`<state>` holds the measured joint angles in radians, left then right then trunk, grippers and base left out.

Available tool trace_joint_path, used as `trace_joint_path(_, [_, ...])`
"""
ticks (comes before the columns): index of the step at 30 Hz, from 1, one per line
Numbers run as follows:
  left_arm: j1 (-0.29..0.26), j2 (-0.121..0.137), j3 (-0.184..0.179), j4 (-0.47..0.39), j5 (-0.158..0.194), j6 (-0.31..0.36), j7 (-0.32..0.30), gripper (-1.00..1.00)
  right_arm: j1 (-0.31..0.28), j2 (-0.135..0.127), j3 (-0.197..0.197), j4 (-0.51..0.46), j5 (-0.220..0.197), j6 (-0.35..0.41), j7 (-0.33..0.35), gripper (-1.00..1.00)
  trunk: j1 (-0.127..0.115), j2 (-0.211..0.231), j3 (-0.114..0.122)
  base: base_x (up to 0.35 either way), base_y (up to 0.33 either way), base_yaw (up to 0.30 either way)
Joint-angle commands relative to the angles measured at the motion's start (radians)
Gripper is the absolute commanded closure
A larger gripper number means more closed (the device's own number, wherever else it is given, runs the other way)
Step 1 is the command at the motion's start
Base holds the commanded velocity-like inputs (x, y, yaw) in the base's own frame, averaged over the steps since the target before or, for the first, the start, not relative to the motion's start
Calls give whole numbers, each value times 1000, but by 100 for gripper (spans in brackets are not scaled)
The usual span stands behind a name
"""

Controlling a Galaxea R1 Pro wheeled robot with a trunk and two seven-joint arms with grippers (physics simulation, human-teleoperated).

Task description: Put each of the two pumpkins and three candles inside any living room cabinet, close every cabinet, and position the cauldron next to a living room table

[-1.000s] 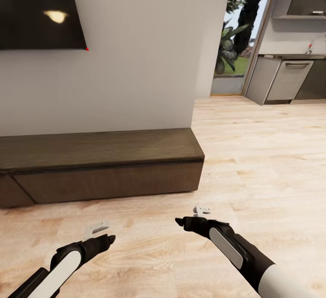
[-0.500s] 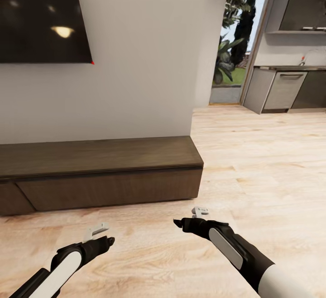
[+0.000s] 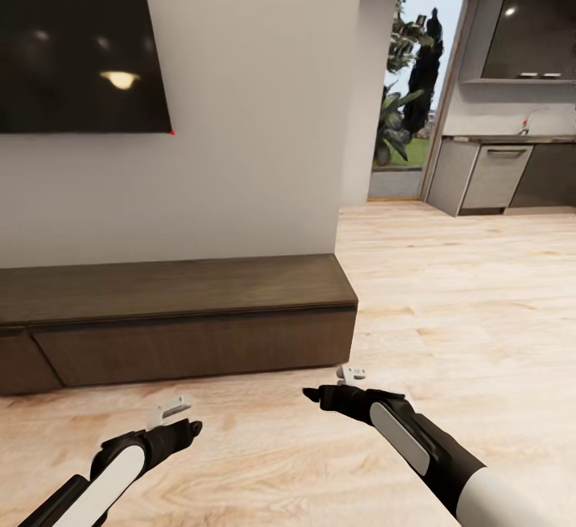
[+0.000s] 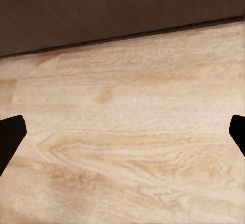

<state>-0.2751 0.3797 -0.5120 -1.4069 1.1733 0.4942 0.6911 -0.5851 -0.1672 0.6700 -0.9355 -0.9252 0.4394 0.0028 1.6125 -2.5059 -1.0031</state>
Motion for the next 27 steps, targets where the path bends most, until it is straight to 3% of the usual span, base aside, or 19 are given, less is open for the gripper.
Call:
trace_joint_path(1, [-1,1,-2,0,7,0,8,-100,-1,-1,1,0,-3,2,0,-100,-1,0,3,-128,0,0])
trace_joint_path(14, [-1,0,-3,3,6,0,8,-100,-1,7,1,9,0,22,1,-100,-7,3,53,-64,0,0])
trace_joint_path(27, [-1,1,-5,4,6,-1,8,-100,-1,6,2,13,0,17,4,-100,-12,6,104,-154,33,0])
